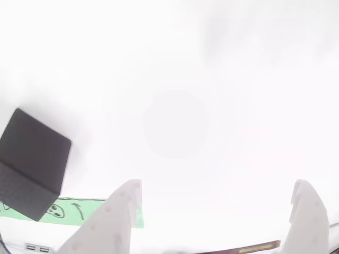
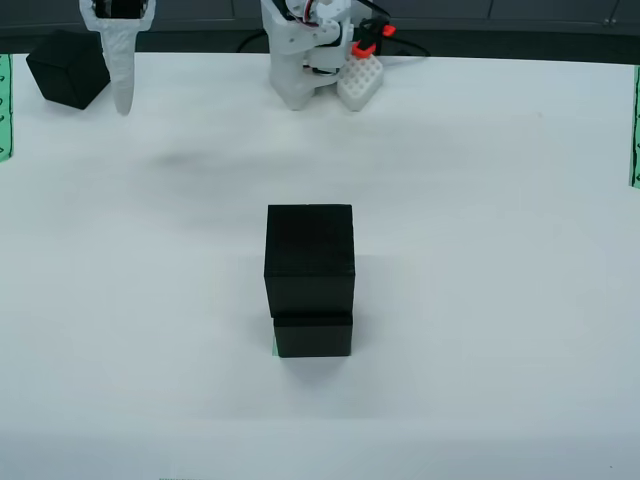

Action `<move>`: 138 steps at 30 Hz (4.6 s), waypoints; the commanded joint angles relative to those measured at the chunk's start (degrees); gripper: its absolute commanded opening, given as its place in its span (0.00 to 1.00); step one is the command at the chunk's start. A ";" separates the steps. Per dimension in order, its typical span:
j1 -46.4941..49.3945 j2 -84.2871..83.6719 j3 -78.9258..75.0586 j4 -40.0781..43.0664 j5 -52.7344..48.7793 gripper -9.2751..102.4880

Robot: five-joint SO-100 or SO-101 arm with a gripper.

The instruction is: Stack 3 Blocks on the chosen place.

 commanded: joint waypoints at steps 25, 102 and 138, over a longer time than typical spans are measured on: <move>18.63 -3.96 6.42 -26.02 -28.30 0.39; 24.08 -47.90 -36.47 -1.67 12.13 0.25; -16.00 3.34 -14.77 -21.62 10.72 0.24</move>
